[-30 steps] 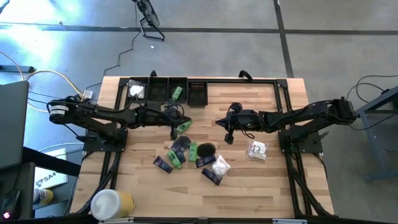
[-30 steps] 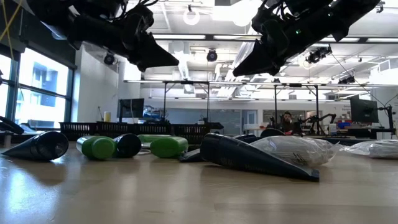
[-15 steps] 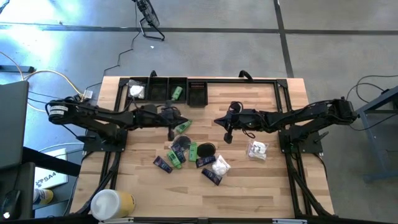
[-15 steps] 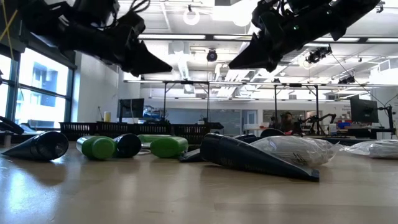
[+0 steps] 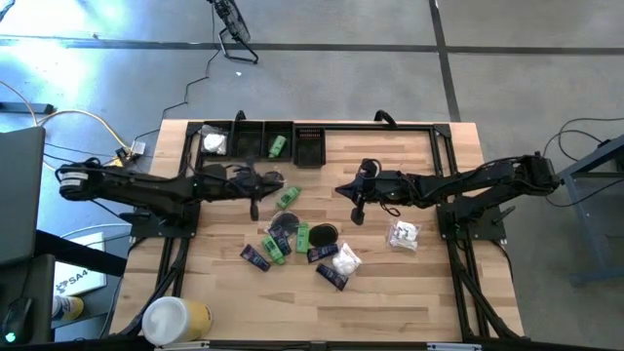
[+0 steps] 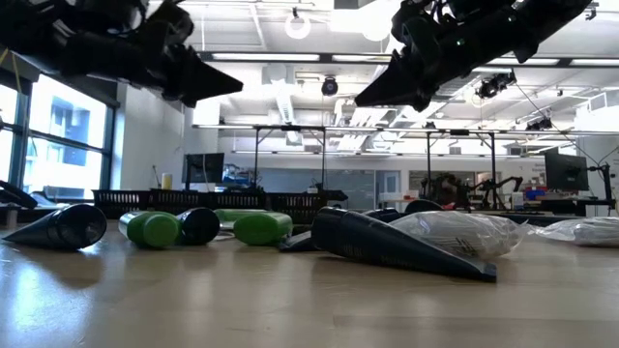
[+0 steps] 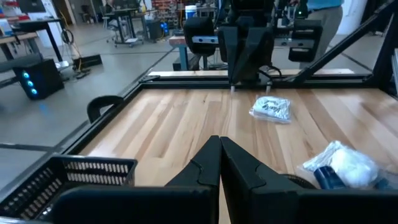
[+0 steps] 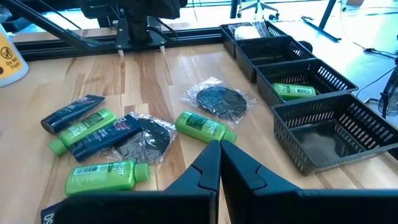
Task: Pick & Place Travel size toiletries
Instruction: Put the cotton pack into the left black bin
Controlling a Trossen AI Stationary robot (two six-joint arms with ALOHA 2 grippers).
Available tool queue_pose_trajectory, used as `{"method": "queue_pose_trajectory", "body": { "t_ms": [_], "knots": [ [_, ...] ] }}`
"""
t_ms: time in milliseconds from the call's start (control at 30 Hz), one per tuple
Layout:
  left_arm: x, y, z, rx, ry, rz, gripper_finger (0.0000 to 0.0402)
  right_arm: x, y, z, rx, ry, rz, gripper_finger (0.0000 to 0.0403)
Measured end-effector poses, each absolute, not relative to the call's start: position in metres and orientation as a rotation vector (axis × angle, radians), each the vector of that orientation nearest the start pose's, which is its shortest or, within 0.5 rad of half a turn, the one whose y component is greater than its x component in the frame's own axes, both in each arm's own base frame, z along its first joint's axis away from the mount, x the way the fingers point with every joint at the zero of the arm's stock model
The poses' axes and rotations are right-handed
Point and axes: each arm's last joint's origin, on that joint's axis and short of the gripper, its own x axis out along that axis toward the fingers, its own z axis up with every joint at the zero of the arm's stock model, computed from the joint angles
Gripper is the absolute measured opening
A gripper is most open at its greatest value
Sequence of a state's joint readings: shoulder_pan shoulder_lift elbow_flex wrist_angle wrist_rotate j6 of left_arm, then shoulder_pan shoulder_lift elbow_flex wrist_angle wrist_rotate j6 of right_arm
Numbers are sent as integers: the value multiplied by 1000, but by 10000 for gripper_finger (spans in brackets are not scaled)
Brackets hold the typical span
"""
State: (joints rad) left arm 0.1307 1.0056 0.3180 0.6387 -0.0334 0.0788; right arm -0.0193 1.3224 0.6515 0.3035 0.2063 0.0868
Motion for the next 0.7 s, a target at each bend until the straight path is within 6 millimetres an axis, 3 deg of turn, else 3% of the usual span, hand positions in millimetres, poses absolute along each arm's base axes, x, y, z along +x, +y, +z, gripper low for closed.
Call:
{"method": "queue_pose_trajectory", "body": {
  "t_ms": [267, 700],
  "knots": [
    [190, 26, 215, 97, 60, 161, 2, 271, -12, 213, 201, 410, -288, 3],
    [190, 26, 214, 97, 72, 171, 3, 250, -9, 210, 577, 906, -483, 3]
  ]
}}
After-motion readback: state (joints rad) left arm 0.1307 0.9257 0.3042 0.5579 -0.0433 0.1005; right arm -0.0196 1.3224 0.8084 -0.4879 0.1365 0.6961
